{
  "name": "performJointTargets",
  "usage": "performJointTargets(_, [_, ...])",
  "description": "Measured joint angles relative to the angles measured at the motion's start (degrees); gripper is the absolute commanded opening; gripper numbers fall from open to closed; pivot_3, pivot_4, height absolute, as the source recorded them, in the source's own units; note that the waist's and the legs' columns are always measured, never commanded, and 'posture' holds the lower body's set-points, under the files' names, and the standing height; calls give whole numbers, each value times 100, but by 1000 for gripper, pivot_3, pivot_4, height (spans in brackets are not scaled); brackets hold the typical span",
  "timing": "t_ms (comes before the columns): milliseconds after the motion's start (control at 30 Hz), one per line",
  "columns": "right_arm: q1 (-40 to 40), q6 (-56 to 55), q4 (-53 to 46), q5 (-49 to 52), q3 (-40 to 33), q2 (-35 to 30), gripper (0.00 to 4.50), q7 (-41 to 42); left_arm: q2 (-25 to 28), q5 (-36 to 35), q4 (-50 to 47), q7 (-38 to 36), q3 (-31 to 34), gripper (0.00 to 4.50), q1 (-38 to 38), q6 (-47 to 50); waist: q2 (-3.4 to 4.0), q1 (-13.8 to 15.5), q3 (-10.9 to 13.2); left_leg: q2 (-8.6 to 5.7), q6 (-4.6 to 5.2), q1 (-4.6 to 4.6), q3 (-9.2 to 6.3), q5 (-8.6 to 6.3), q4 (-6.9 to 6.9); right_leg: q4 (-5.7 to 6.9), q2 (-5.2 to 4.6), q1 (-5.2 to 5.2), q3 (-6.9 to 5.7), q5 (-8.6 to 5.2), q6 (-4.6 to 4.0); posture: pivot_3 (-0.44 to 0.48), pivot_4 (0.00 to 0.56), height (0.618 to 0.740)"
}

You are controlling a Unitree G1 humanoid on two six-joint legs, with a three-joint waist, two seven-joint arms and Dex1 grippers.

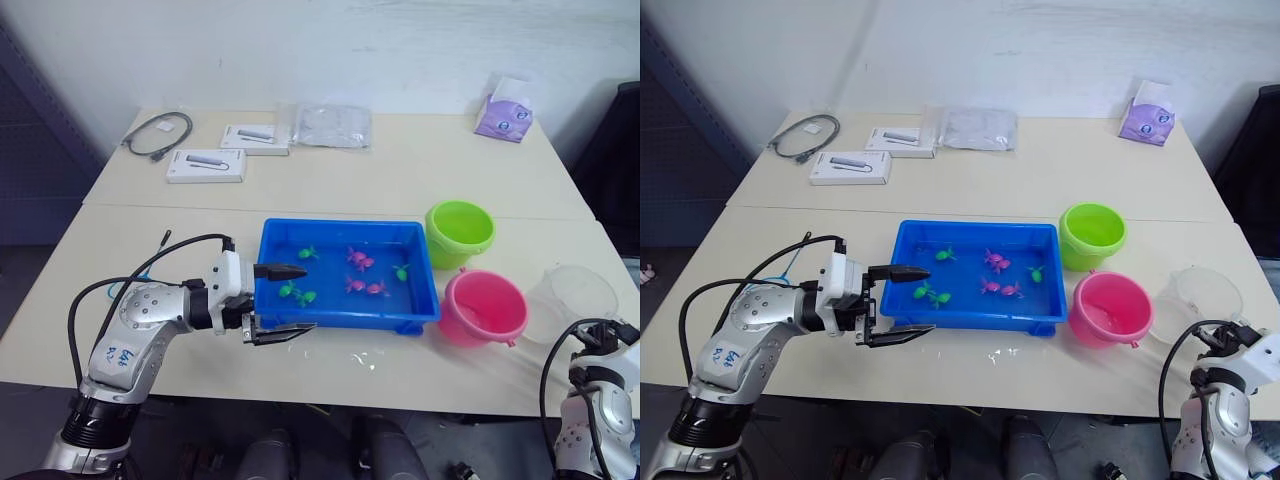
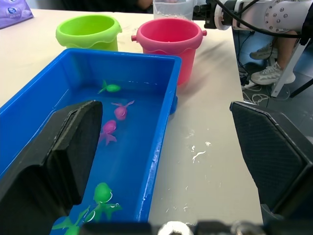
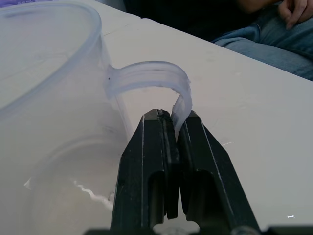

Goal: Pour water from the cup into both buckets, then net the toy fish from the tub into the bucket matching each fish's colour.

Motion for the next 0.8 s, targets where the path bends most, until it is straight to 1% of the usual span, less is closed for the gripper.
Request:
performJointTargets(167, [381,82,-463,13,35,-96,67,230,-183,-95,132,-9,-6,4500,-156,95,2,16,0,-1,3,-2,0,1,0,-1,-1,0,0,0,1,0,150,739])
performJointTargets(333, [1067,108,-1450,-149,105,-807,67,893,-317,-289,265,-171,-76,4500,-411,281,1,12,1,-1,3,-1,1,1,0,-3,2,2,0,1,2,0,150,739])
performJointTargets(467, [1307,53,-1858,-308,99,-1019,67,1114,-436,-309,441,-292,-197,4500,-545,301,-1,1,3,-1,0,1,2,2,0,0,6,2,1,1,3,0,150,739])
performJointTargets(633, [1556,19,-2278,-959,93,-1643,67,1278,-515,-308,495,-402,-324,4500,-574,314,-1,24,3,-2,0,0,2,3,1,-3,6,3,1,2,3,0,150,739])
performJointTargets(700, [1662,-48,-2425,-1433,94,-1910,67,1320,-595,-306,612,-435,-399,4500,-609,312,-3,45,4,-4,0,0,2,3,2,-4,7,3,0,2,3,0,150,739])
performJointTargets(800, [1691,-214,-2525,-1988,96,-2028,67,1323,-649,-293,674,-467,-441,4500,-667,305,-9,73,7,-4,-3,-1,2,5,3,-5,9,2,-1,2,4,0,150,739])
